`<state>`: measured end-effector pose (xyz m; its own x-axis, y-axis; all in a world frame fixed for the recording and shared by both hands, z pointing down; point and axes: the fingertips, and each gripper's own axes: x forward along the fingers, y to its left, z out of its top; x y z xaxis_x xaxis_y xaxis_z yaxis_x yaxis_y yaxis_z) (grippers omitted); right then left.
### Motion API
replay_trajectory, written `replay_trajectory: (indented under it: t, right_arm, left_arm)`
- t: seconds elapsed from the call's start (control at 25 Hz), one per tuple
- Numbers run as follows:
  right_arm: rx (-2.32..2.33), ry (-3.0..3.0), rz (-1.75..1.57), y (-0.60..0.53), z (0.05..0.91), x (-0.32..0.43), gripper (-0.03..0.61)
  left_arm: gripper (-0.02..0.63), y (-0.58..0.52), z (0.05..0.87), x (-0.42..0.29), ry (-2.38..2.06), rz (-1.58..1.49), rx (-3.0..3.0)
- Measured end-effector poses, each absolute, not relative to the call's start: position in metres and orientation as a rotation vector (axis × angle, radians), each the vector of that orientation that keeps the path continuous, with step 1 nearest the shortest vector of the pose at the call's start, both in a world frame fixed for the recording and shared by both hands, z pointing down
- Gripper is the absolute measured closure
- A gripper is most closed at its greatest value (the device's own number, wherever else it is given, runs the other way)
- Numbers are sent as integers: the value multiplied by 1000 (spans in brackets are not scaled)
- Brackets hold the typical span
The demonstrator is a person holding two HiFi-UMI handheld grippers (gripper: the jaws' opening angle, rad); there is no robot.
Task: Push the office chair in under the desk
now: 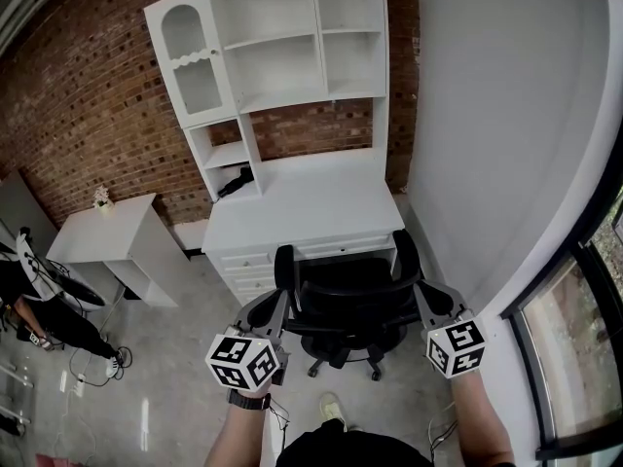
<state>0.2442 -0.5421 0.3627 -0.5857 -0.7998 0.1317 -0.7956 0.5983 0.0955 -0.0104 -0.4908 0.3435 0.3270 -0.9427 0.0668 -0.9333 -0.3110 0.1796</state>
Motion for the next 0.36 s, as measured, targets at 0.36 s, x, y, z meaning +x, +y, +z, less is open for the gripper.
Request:
replay_trajectory:
  t: [0.36]
  right_arm:
    - [1326,-2669,-62,-542,361,238,574]
  left_arm:
    - [607,-491,348,-15,-1736,-61,2394]
